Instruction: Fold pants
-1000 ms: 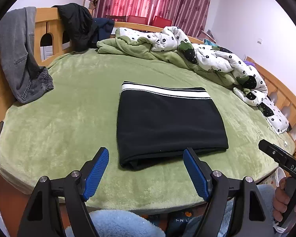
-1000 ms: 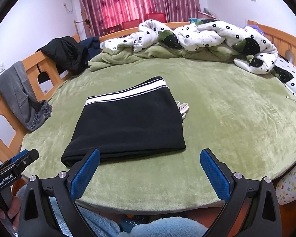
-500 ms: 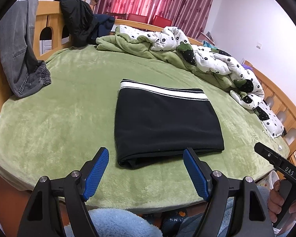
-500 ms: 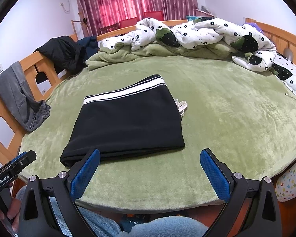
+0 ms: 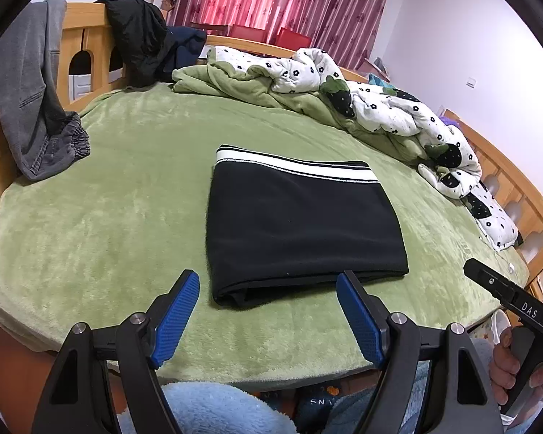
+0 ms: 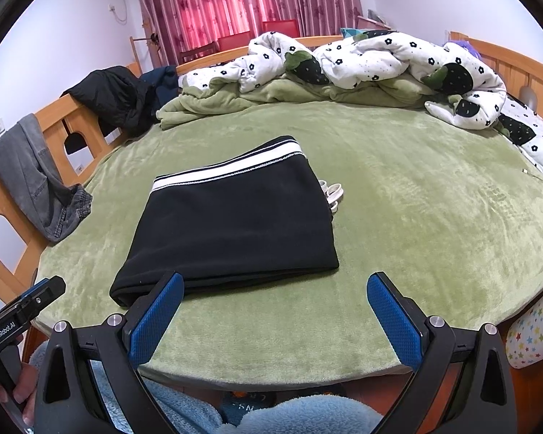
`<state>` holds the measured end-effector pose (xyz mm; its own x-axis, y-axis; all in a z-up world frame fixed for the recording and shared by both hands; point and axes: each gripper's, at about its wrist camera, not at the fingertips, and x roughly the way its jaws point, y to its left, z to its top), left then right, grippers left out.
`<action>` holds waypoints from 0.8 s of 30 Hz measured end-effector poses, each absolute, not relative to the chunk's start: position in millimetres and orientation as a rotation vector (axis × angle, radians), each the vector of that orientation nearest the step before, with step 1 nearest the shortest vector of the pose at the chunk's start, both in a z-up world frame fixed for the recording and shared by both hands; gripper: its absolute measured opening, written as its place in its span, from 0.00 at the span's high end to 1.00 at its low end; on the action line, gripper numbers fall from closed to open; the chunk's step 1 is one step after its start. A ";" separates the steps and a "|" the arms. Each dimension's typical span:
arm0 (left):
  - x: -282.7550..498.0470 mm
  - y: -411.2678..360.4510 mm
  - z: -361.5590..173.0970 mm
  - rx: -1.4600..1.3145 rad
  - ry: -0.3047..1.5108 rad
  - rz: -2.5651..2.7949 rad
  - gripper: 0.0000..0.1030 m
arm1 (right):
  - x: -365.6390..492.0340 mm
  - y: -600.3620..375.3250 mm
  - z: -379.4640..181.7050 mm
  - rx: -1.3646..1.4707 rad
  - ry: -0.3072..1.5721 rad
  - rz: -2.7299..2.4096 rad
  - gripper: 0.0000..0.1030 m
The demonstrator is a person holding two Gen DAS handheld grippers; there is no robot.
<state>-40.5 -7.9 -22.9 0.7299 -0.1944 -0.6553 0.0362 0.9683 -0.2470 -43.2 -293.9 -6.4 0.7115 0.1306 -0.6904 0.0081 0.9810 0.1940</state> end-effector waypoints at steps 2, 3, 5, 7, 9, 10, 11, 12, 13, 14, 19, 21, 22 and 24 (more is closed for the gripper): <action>-40.4 -7.7 -22.2 -0.221 0.742 -0.131 0.25 | -43.1 -294.3 -6.9 0.190 0.778 0.069 0.03; -40.4 -7.8 -22.1 -0.220 0.742 -0.132 0.25 | -43.0 -295.1 -7.0 0.191 0.778 0.070 0.03; -40.0 -7.7 -22.0 -0.216 0.741 -0.133 0.25 | -43.4 -295.0 -6.8 0.192 0.778 0.068 0.03; -40.3 -8.3 -22.0 -0.217 0.742 -0.133 0.25 | -43.2 -295.6 -7.0 0.193 0.778 0.069 0.03; -40.7 -9.3 -21.7 -0.219 0.742 -0.131 0.25 | -43.1 -295.3 -7.2 0.193 0.778 0.069 0.03; -40.6 -8.7 -21.9 -0.219 0.742 -0.132 0.25 | -43.3 -295.4 -7.0 0.192 0.777 0.071 0.03; -40.3 -8.4 -21.9 -0.218 0.742 -0.133 0.25 | -43.8 -294.8 -7.0 0.192 0.777 0.072 0.03; -40.2 -9.1 -21.8 -0.219 0.743 -0.133 0.25 | -43.6 -294.7 -7.3 0.190 0.777 0.072 0.03; -40.5 -8.6 -22.0 -0.218 0.743 -0.132 0.25 | -44.3 -294.0 -7.5 0.191 0.777 0.072 0.03; -40.5 -8.4 -21.9 -0.219 0.742 -0.133 0.25 | -44.3 -293.9 -7.4 0.191 0.777 0.072 0.03; -41.0 -9.3 -21.7 -0.218 0.741 -0.133 0.25 | -44.8 -293.2 -8.0 0.194 0.779 0.072 0.03; -41.5 -10.1 -21.8 -0.219 0.742 -0.132 0.25 | -44.8 -293.6 -8.3 0.195 0.779 0.073 0.03; -41.7 -10.5 -21.8 -0.220 0.742 -0.131 0.25 | -44.6 -293.7 -8.3 0.194 0.780 0.074 0.03; -42.0 -10.6 -21.9 -0.221 0.743 -0.132 0.25 | -44.8 -292.8 -8.9 0.196 0.782 0.074 0.03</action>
